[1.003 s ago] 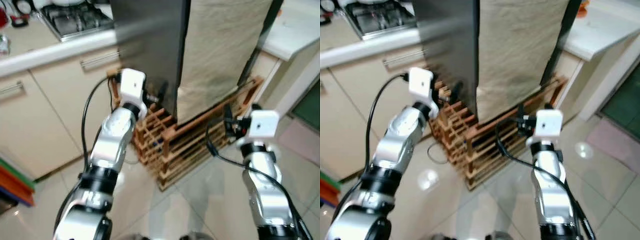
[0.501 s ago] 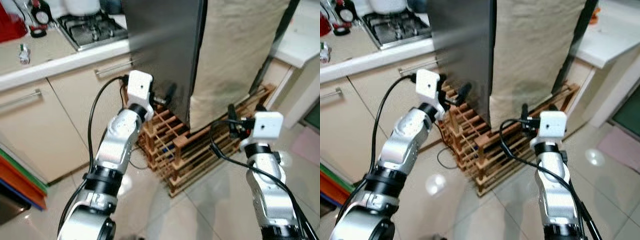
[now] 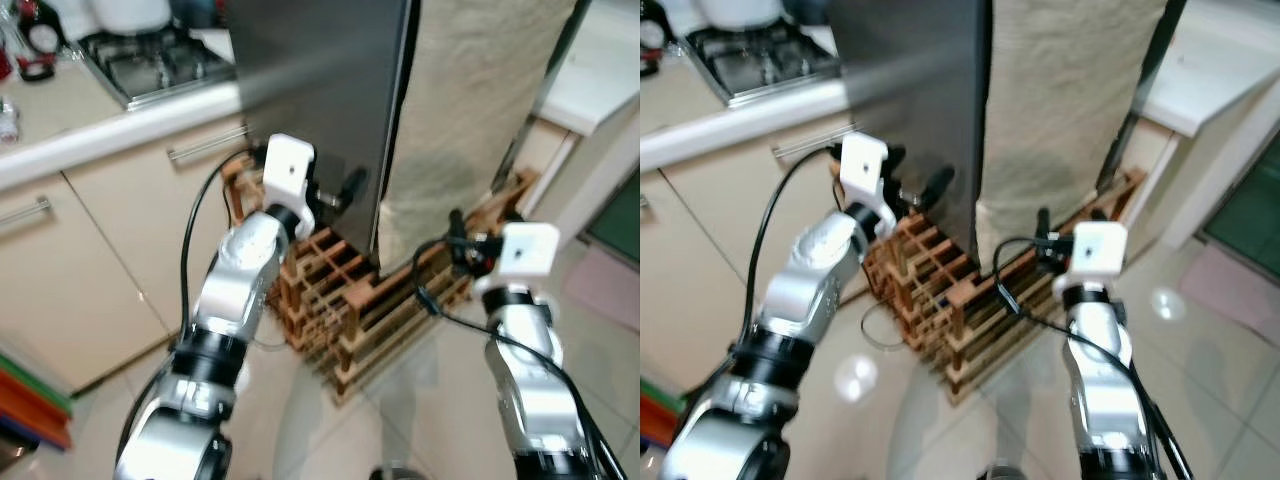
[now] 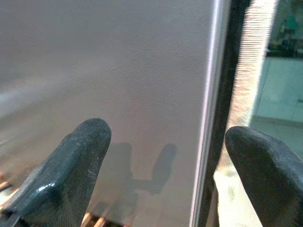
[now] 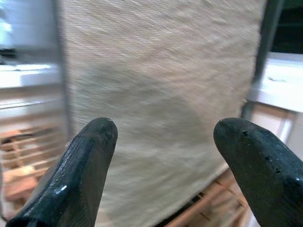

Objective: Restocking fridge

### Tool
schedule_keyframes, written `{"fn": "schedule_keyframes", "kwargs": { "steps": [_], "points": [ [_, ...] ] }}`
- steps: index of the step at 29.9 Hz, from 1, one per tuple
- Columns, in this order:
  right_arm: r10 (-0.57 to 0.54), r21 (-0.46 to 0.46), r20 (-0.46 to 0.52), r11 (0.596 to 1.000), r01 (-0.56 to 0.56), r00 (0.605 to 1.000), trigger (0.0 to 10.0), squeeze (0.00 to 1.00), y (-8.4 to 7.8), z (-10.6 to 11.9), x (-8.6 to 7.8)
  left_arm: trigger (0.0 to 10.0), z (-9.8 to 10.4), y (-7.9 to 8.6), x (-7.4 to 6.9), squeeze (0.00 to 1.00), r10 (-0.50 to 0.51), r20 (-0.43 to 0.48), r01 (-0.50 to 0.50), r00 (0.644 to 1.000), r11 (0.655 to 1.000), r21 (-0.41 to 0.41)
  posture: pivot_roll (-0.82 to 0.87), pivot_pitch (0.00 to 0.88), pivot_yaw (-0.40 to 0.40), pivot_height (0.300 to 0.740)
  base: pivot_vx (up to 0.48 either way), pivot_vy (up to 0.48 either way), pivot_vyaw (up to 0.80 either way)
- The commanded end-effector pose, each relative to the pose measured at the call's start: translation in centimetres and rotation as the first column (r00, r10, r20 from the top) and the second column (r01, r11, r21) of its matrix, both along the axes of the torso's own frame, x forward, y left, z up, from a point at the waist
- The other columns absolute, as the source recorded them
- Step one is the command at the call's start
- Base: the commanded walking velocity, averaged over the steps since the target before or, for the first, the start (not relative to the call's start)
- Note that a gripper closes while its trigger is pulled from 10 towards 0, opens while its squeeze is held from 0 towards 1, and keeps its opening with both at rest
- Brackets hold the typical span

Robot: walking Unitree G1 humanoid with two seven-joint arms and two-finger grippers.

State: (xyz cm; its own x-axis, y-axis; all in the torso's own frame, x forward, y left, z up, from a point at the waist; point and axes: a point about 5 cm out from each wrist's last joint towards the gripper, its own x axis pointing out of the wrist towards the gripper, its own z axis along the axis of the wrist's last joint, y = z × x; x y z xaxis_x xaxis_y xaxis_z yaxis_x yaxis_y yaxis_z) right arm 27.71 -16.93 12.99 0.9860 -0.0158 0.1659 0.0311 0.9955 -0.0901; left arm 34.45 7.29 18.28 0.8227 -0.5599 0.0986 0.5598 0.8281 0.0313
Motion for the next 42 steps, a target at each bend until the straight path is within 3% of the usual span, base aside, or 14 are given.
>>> {"fn": "schedule_keyframes", "kwargs": {
  "steps": [1,5,20,31,42],
  "points": [
    [-0.005,-0.006,0.016,1.0,0.005,1.0,10.0,0.0,-0.1,0.3,0.0,10.0,0.7,-1.0,-0.3,0.0,-0.065,0.022,0.065,0.998,0.998,0.013,-0.1,0.0,0.027,0.74,0.0,0.0,0.0],
    [-0.015,-0.013,0.006,1.0,0.015,1.0,10.0,0.0,-0.2,0.3,0.1,10.0,0.7,-1.0,-0.1,0.0,-0.062,0.014,0.061,0.998,0.998,0.009,-0.1,0.0,0.032,0.74,0.0,0.0,0.0],
    [-0.005,-0.004,-0.002,1.0,0.005,1.0,10.0,0.0,-0.1,0.3,0.2,10.0,0.4,-0.5,-0.1,0.0,-0.034,-0.013,0.034,0.999,0.999,-0.003,-0.1,0.0,0.025,0.74,0.0,0.0,-0.73],
    [-0.007,-0.015,0.009,1.0,0.007,1.0,10.0,0.0,-0.2,0.4,0.1,10.0,1.8,0.9,0.4,0.0,0.044,-0.013,-0.045,0.999,0.995,-0.087,-0.1,0.0,0.024,0.74,0.0,0.0,0.0],
    [-0.001,-0.018,0.008,1.0,0.002,1.0,10.0,0.0,-0.1,0.3,0.2,10.0,2.2,2.1,1.7,0.0,0.15,-0.015,-0.15,0.989,0.985,-0.088,-0.1,0.0,0.019,0.74,0.0,0.0,0.0]
  ]
}}
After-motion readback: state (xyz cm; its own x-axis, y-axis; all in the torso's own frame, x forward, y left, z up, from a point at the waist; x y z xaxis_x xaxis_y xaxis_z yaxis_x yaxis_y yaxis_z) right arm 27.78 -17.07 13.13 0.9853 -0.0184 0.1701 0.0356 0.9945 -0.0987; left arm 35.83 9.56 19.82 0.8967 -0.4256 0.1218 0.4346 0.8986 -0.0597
